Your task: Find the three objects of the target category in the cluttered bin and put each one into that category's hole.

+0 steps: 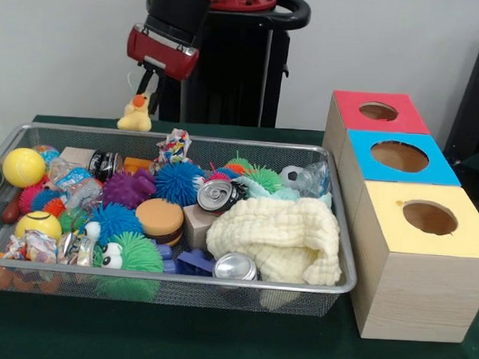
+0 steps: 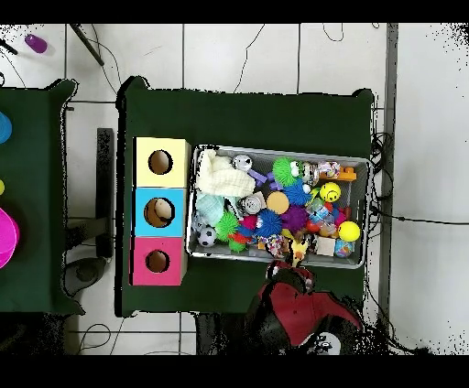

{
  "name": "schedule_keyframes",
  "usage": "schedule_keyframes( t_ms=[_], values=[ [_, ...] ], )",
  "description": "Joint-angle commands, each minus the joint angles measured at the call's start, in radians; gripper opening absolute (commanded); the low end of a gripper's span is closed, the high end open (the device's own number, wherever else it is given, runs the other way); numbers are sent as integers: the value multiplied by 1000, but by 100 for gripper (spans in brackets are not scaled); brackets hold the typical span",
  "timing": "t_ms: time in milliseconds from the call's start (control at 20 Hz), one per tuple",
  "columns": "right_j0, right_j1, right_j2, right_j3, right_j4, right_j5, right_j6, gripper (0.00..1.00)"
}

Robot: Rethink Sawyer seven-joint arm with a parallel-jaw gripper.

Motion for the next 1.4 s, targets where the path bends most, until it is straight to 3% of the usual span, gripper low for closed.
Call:
schedule_keyframes(
  t_ms=[50,500,1150,1400],
  values=[
    [46,-36,132,20,77,84,82,0],
    [76,-69,174,35,161,233,58,0],
    [96,-87,213,24,238,357,57,0],
    [83,-131,253,34,295,506,18,0]
  ],
)
